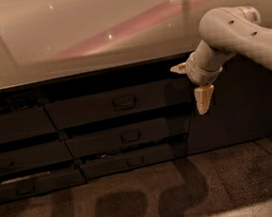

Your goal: Open top drawer

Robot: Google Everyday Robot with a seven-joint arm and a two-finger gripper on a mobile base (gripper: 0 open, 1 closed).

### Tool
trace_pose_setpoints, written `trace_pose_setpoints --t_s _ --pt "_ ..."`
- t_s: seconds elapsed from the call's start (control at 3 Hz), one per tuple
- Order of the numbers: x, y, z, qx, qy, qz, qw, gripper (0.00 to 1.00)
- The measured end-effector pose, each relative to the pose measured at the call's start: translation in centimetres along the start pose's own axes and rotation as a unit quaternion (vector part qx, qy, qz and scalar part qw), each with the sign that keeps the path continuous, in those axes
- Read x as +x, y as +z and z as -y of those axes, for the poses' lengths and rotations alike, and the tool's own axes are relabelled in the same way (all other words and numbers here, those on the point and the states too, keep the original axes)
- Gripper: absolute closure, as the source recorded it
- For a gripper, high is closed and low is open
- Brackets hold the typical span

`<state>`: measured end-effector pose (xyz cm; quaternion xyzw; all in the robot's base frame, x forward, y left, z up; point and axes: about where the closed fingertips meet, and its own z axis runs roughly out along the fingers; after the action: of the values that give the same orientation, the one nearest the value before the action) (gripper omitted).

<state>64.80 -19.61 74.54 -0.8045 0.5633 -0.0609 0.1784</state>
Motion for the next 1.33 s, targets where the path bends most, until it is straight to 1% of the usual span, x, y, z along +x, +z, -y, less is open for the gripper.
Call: trace_pose_setpoints --t_s 0.33,0.67,1.0,1.33 --pt "-0.3 0.0 -0.5 0.048 -0.052 -0.025 0.9972 0.00" --pt "-0.5 0.5 0.3 0.070 -0.055 -0.025 0.9957 0.00" --pt "-0.5 0.6 0.3 0.070 -0.055 -0.025 0.9957 0.00" --pt "-0.1 0.7 0.6 0.095 -0.024 -0.028 0.9948 0.00"
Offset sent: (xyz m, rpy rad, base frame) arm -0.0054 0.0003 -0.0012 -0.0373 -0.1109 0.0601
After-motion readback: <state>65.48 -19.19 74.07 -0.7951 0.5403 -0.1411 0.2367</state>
